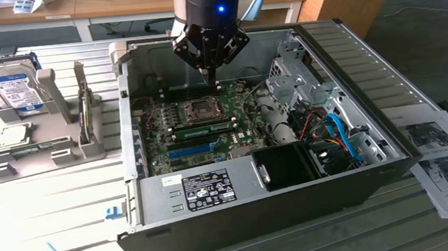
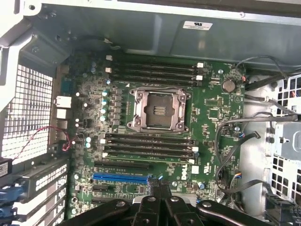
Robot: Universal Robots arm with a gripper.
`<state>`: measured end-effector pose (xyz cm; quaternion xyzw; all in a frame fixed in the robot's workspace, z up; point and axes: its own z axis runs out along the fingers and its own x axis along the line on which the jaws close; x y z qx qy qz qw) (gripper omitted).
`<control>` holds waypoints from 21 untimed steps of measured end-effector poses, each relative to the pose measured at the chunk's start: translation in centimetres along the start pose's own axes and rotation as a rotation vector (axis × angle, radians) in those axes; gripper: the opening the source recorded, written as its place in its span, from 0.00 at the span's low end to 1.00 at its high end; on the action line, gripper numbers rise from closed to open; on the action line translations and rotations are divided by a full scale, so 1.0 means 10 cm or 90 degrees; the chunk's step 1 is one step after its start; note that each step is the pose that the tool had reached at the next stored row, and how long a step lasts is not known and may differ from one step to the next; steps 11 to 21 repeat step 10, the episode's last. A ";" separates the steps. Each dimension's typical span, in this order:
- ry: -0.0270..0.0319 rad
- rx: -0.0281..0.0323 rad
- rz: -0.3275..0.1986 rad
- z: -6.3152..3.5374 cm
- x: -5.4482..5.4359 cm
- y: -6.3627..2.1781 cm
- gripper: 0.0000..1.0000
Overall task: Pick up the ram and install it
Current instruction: 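Press down the ram until it locks into place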
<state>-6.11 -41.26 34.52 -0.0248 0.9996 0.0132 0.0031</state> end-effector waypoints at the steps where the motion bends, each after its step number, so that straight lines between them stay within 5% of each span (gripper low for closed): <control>1: -0.0001 0.0000 0.006 0.000 0.00 0.000 0.09; 21: -0.0006 0.0001 0.023 0.001 0.00 0.000 0.09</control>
